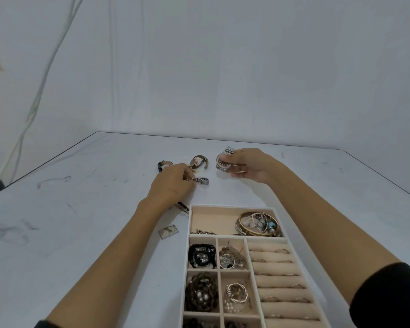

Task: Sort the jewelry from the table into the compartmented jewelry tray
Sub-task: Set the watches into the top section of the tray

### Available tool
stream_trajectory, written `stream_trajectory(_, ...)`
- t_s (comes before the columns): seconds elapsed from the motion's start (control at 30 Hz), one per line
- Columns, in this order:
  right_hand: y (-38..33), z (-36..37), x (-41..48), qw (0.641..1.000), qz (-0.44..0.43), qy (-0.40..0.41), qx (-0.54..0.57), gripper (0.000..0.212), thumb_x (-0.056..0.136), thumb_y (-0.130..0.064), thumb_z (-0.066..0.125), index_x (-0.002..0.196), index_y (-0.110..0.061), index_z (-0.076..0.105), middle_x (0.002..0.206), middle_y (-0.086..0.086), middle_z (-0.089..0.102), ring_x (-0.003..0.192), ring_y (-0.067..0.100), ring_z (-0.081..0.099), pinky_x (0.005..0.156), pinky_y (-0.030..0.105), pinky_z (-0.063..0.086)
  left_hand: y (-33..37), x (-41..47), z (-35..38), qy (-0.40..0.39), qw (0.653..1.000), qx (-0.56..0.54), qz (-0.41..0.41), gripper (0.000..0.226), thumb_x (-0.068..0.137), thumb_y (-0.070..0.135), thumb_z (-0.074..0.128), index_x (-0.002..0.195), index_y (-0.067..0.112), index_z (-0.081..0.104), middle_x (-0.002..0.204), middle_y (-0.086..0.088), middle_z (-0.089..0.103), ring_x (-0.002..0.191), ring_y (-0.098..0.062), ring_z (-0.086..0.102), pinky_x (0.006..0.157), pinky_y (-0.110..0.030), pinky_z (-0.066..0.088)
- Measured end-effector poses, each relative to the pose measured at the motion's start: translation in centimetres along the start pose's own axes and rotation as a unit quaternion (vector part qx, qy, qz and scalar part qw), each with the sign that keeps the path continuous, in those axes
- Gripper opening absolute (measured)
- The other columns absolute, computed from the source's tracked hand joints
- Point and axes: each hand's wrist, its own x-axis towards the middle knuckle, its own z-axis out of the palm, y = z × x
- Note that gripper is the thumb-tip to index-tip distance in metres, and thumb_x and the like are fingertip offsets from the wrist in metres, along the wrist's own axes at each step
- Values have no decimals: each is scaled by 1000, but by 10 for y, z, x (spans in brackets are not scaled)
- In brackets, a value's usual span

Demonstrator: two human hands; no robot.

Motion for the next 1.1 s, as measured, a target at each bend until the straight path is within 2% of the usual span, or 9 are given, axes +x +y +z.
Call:
stream_trajectory(0.17,-7,-4,-35,999,-20,-22,21,25,81,-23,76,99,-10,65,88,4,69,73,16,62,71,25,55,7,-7,-15,1,966,-248,-73,14,83,11,71,94,15,64,92,-2,64,82,-16,57,72,-28,47)
stream_trajectory(0.23,-9,-3,-52,999,-33,-28,21,30,79,-22,77,102,-8,65,86,4,70,71,16,62,72,26,55,14,-14,-23,-15,954,-289,-74,18,84,9,70,100,12,65,92,-4,65,80,-15,59,75,-30,49)
stream_trajectory(0.37,-10,1,-83,997,-63,-29,-17,36,74,-17,81,102,-2,67,85,7,71,71,18,61,80,34,56,27,-34,-35,-75,935,-342,-57,21,86,10,68,107,8,67,86,-3,67,66,-7,64,66,-20,53)
stream_trajectory(0.53,-2,9,-110,991,-77,-29,-101,29,69,-12,84,93,-2,69,86,13,71,74,18,66,75,32,58,36,-63,-38,-99,942,-316,-50,23,82,10,72,105,10,66,79,2,68,66,-5,66,64,-17,55)
stream_trajectory(0.63,6,16,-118,990,-76,-32,-114,35,69,-14,85,98,-4,68,76,3,69,66,13,67,65,23,56,39,-75,-38,-103,953,-282,-46,22,79,13,76,98,14,66,74,2,70,60,-4,64,61,-18,54)
stream_trajectory(0.73,8,20,-121,985,-92,-24,-144,37,70,-18,84,102,-14,68,73,-4,64,63,6,63,61,19,51,37,-78,-38,-95,968,-228,-46,20,78,18,77,95,17,67,75,2,71,64,-5,62,61,-19,49)
stream_trajectory(0.9,11,22,-120,962,-118,-26,-245,26,67,-28,85,85,-21,68,81,-2,65,72,8,59,69,24,46,38,-80,-42,-101,975,-192,-43,20,77,23,78,93,17,68,77,2,73,63,-1,62,60,-21,41)
stream_trajectory(1.03,10,21,-123,963,-105,-47,-245,23,70,-30,84,78,-20,65,73,-5,62,68,8,57,67,23,42,42,-81,-45,-111,978,-167,-50,22,76,26,79,91,15,69,55,9,65,52,3,56,56,-20,35)
stream_trajectory(1.1,9,22,-124,966,-91,-56,-236,26,70,-32,83,81,-15,67,72,-3,64,68,10,58,67,24,43,42,-82,-46,-108,979,-162,-52,20,76,28,79,89,16,70,53,10,62,51,1,54,57,-21,35)
